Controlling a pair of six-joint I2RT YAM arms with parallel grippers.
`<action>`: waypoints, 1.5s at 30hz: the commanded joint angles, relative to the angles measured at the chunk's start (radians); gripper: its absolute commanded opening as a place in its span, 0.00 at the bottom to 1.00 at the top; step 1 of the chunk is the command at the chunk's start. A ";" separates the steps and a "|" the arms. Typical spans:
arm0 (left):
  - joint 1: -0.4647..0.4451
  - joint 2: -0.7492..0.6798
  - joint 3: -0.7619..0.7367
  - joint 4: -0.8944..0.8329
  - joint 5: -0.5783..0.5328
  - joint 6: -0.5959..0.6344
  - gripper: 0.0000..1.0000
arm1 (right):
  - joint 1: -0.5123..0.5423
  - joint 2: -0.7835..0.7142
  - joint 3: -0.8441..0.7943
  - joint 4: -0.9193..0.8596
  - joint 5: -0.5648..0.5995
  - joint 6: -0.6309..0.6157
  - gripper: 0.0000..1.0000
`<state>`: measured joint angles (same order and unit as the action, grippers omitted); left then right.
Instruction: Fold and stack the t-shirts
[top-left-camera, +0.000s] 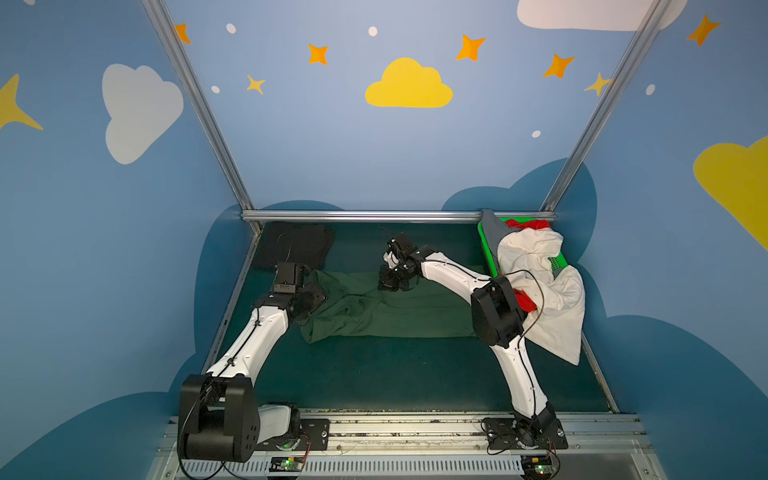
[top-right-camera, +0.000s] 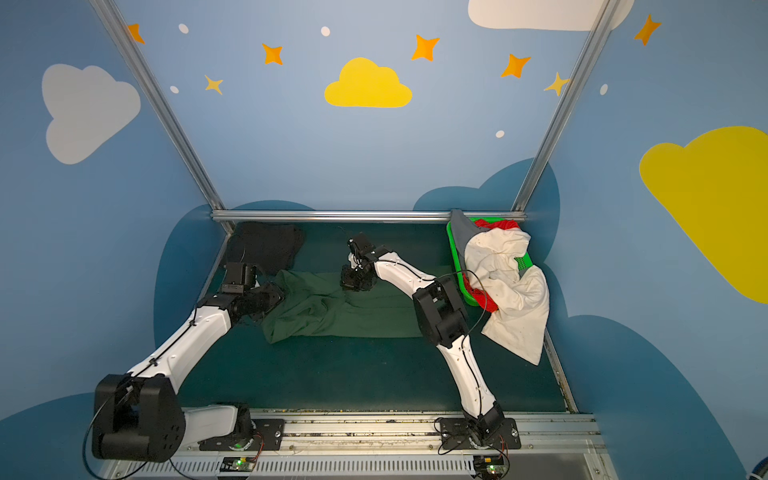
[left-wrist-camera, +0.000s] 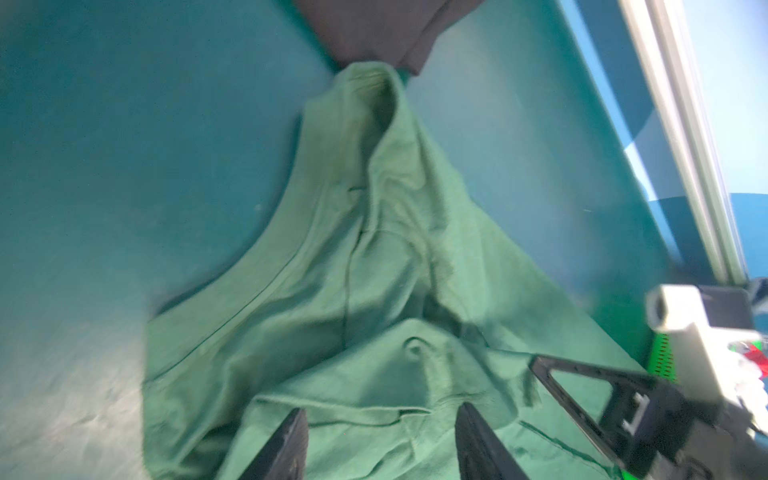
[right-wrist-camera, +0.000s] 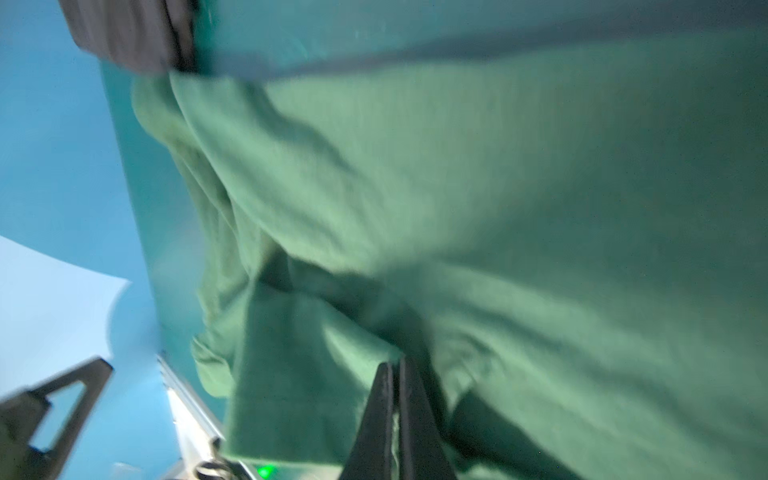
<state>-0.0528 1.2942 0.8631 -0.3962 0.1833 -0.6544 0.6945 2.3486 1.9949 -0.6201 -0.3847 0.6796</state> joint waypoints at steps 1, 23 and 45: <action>-0.031 0.010 0.034 0.000 0.000 0.042 0.58 | -0.002 0.039 0.071 0.001 -0.021 0.029 0.00; -0.331 0.129 0.006 0.093 -0.014 0.137 0.58 | -0.203 -0.343 -0.310 0.095 -0.025 0.028 0.90; -0.366 0.446 0.161 -0.039 -0.191 0.110 0.08 | -0.266 -0.639 -0.744 0.127 -0.028 -0.018 0.79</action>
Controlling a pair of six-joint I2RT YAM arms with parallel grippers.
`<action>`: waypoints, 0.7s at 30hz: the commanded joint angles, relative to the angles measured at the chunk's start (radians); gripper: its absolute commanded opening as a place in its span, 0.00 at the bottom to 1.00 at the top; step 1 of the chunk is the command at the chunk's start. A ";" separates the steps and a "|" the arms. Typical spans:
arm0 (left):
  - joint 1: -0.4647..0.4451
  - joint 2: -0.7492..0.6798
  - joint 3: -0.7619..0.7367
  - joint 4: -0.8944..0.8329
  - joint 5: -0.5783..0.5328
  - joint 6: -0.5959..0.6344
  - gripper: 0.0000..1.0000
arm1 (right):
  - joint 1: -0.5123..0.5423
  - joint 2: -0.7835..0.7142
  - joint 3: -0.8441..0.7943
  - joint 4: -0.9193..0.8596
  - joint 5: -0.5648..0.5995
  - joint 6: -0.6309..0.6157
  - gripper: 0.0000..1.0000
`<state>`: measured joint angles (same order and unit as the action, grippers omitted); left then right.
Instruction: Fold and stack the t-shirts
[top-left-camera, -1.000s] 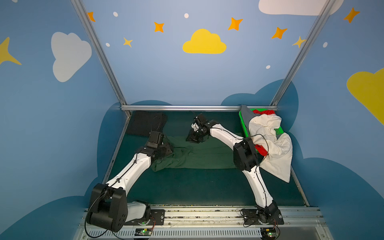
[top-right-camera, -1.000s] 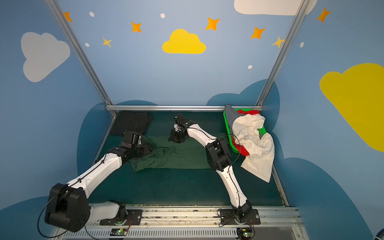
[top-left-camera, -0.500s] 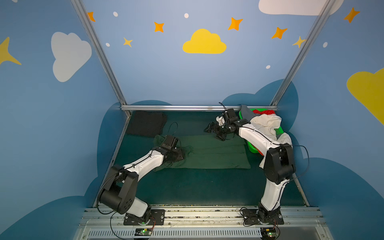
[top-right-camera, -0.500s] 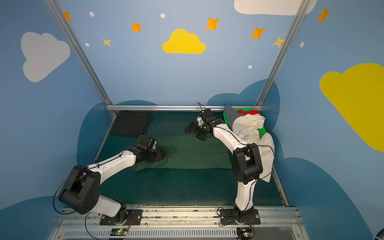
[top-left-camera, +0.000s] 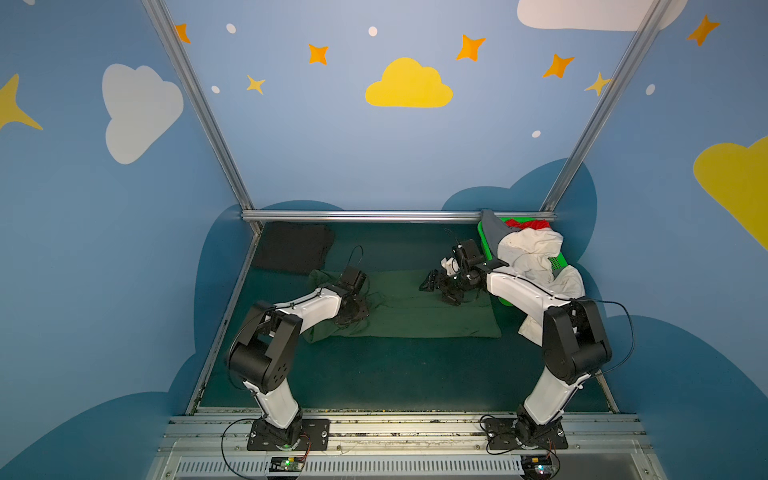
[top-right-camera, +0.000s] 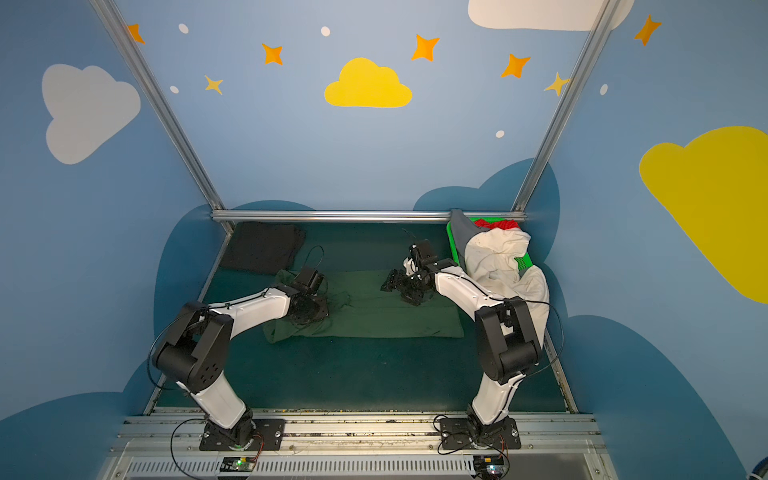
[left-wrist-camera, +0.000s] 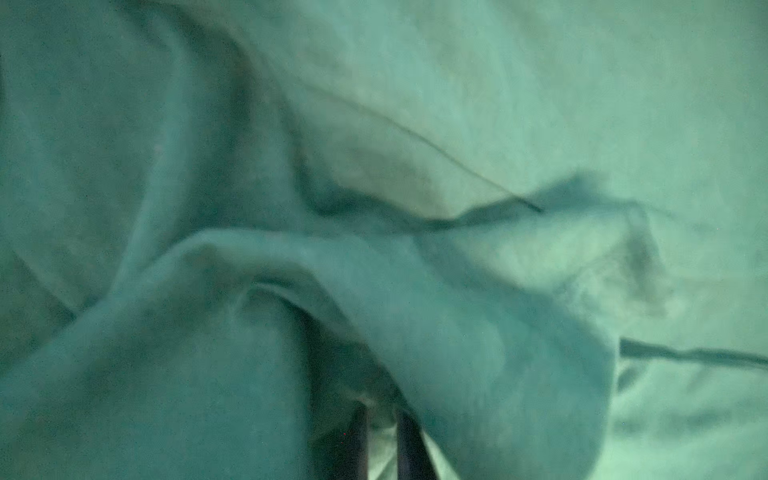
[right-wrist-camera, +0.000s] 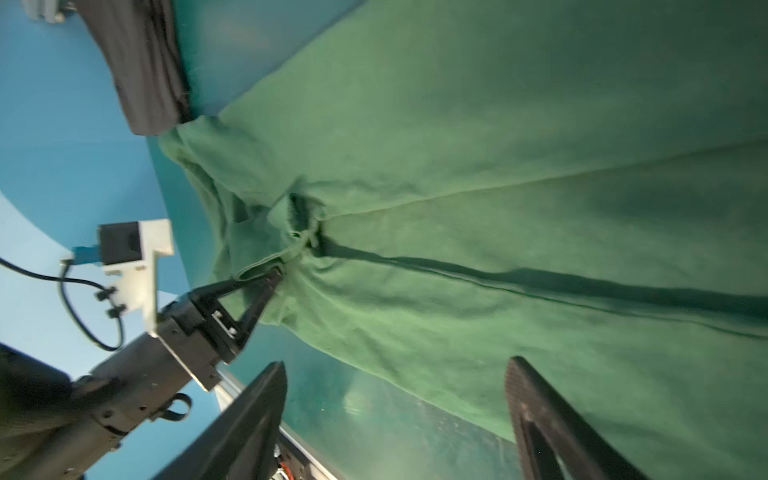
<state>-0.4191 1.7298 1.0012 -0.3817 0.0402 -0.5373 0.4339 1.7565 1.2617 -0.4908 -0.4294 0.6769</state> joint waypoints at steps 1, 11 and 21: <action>0.001 0.011 0.025 -0.057 -0.058 -0.009 0.06 | -0.005 -0.049 -0.011 -0.003 0.017 -0.016 0.79; 0.014 0.034 0.124 -0.108 -0.122 0.030 0.04 | -0.005 -0.059 -0.015 -0.029 0.035 -0.028 0.75; 0.009 -0.092 0.017 -0.141 -0.217 0.007 0.19 | 0.006 -0.093 -0.046 -0.033 0.055 -0.034 0.76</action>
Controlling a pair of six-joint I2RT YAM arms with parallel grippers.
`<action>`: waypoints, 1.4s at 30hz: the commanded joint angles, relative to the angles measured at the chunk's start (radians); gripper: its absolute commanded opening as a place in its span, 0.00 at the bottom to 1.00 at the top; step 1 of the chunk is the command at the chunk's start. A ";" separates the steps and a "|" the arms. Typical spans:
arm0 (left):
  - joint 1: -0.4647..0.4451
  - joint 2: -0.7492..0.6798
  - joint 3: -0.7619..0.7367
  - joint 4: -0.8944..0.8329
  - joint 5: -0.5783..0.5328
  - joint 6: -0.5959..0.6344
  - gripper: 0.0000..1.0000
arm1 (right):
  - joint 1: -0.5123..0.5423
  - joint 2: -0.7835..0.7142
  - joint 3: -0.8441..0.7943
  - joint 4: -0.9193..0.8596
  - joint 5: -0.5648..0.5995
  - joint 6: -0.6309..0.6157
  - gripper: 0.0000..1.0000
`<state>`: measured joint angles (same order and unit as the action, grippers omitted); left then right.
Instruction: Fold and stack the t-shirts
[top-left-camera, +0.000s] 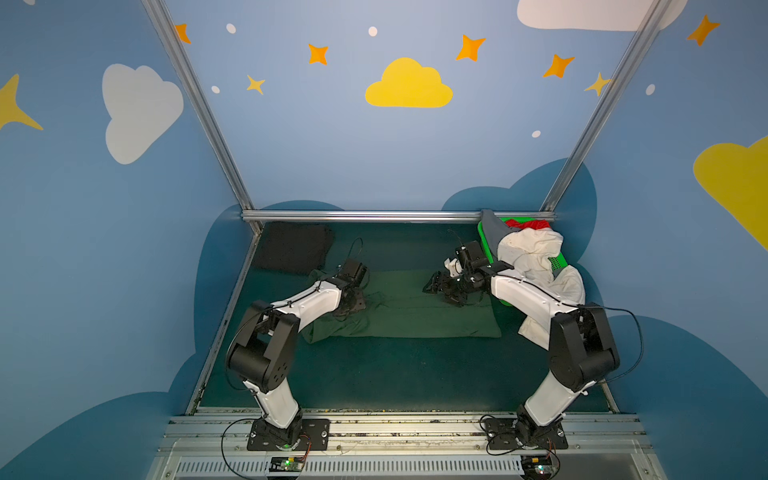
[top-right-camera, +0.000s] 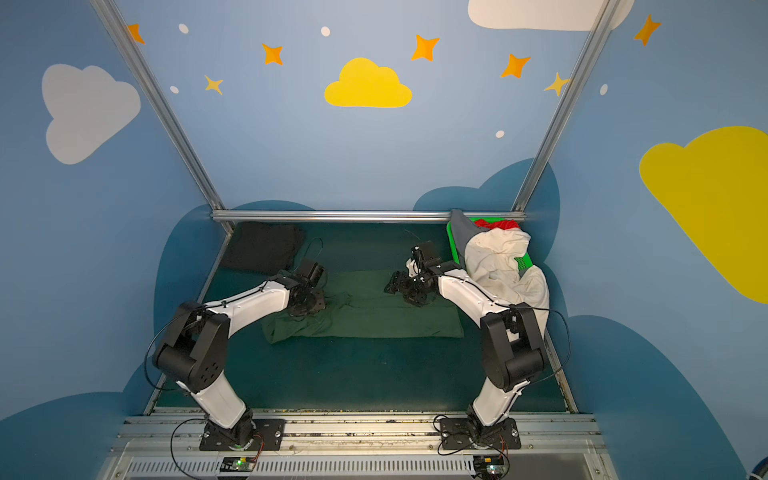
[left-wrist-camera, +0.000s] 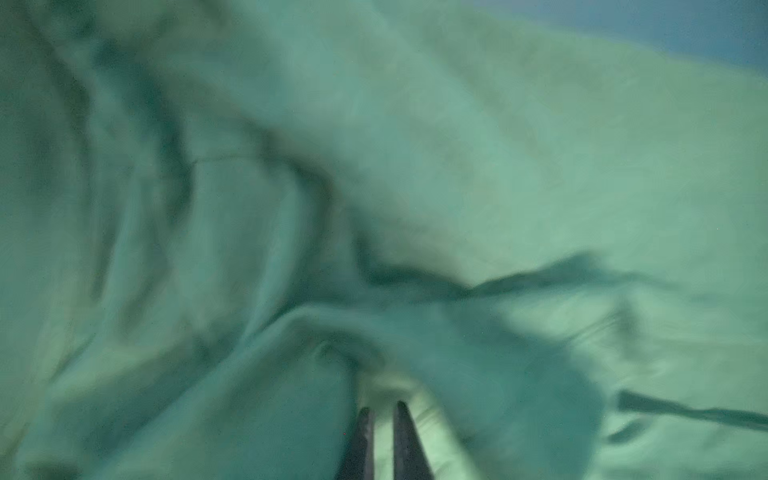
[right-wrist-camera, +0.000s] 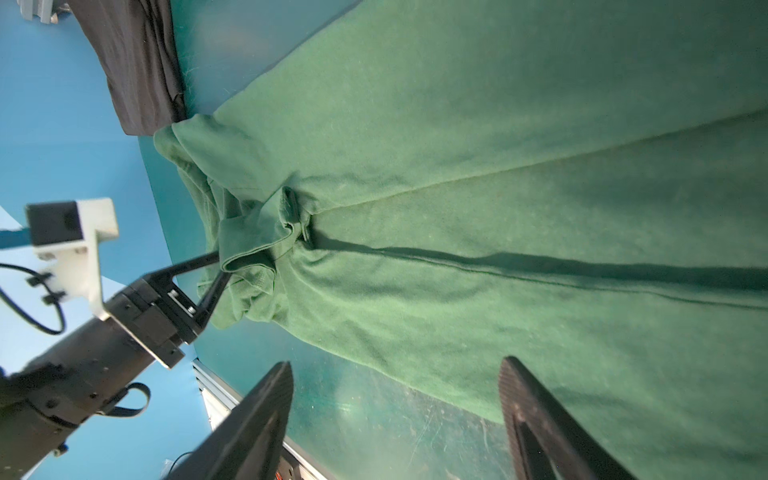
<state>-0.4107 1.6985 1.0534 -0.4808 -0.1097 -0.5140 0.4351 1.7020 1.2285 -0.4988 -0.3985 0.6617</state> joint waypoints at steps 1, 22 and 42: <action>0.005 -0.073 -0.047 -0.046 -0.078 -0.024 0.22 | 0.010 -0.042 -0.018 -0.025 0.031 -0.022 0.76; 0.017 -0.029 -0.030 -0.004 -0.052 -0.074 0.36 | 0.011 -0.030 -0.029 -0.030 0.015 -0.020 0.76; 0.108 0.095 0.072 0.028 0.005 -0.041 0.04 | 0.146 -0.033 -0.098 -0.170 0.337 -0.109 0.71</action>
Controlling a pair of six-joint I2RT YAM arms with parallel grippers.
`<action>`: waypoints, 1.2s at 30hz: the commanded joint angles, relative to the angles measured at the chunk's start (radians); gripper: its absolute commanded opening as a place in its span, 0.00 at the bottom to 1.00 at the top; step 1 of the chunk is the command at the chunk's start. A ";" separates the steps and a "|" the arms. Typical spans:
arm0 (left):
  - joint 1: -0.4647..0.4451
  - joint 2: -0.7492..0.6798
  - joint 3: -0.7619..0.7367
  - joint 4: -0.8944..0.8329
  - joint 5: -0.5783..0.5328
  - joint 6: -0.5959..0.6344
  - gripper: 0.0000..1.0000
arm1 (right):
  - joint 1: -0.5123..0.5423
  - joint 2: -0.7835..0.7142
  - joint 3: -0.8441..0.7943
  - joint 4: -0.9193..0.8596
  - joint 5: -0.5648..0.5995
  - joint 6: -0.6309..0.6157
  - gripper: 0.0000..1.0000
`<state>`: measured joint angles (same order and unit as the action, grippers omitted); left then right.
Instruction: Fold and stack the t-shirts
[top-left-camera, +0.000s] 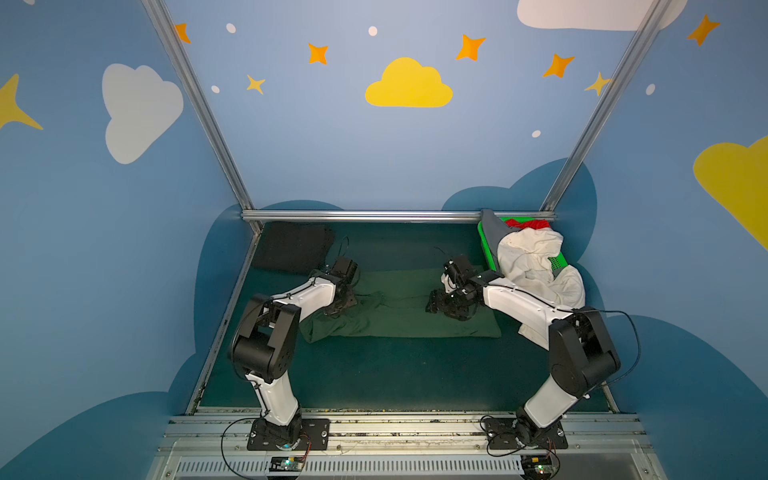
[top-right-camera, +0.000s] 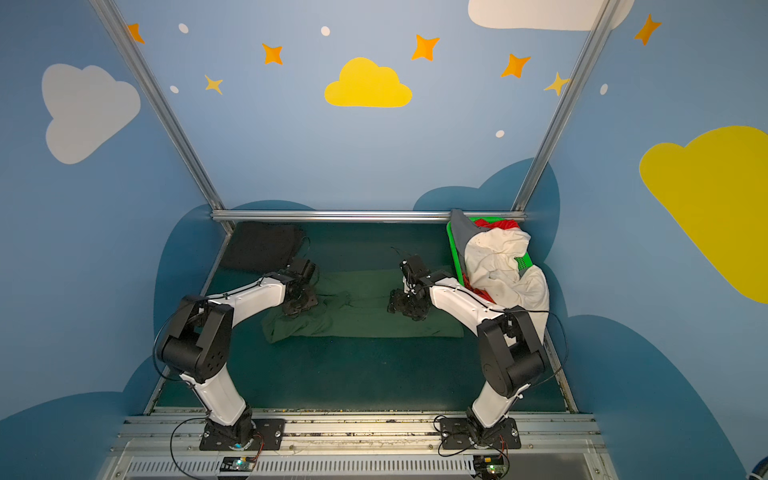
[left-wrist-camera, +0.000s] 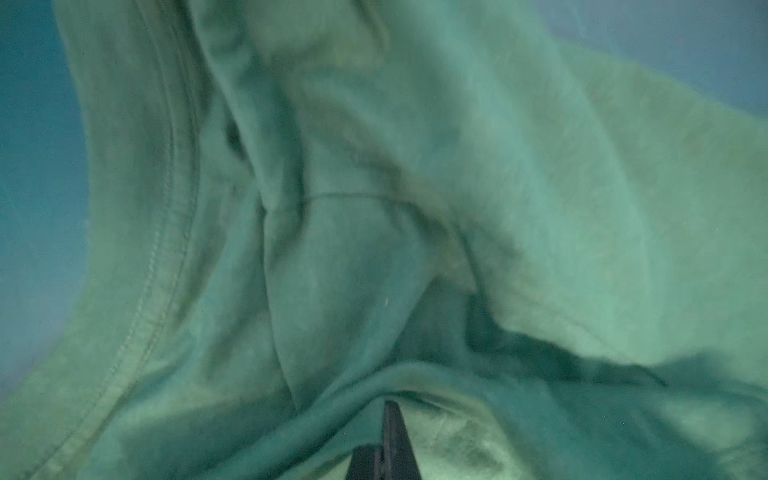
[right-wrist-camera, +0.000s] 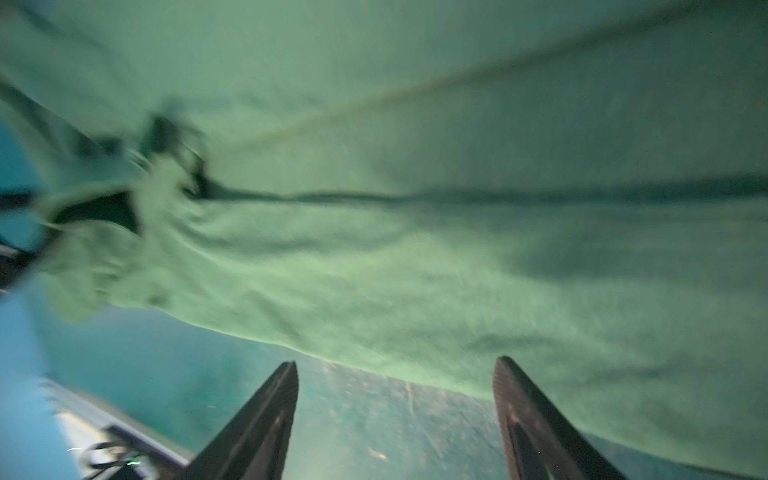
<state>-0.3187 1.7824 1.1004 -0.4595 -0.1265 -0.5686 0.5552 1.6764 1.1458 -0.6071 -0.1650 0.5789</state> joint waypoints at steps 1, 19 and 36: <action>0.021 0.017 0.030 0.007 0.031 0.013 0.04 | 0.030 -0.001 -0.020 -0.065 0.116 -0.028 0.70; 0.173 0.116 0.134 0.067 0.256 -0.079 0.04 | 0.037 0.149 -0.012 -0.084 0.157 -0.013 0.64; 0.235 0.132 0.226 0.017 0.241 -0.040 0.04 | 0.034 0.192 0.007 -0.111 0.162 -0.014 0.62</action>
<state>-0.1036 1.9079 1.3178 -0.4053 0.1444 -0.6289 0.5919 1.8229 1.1542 -0.6918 -0.0082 0.5629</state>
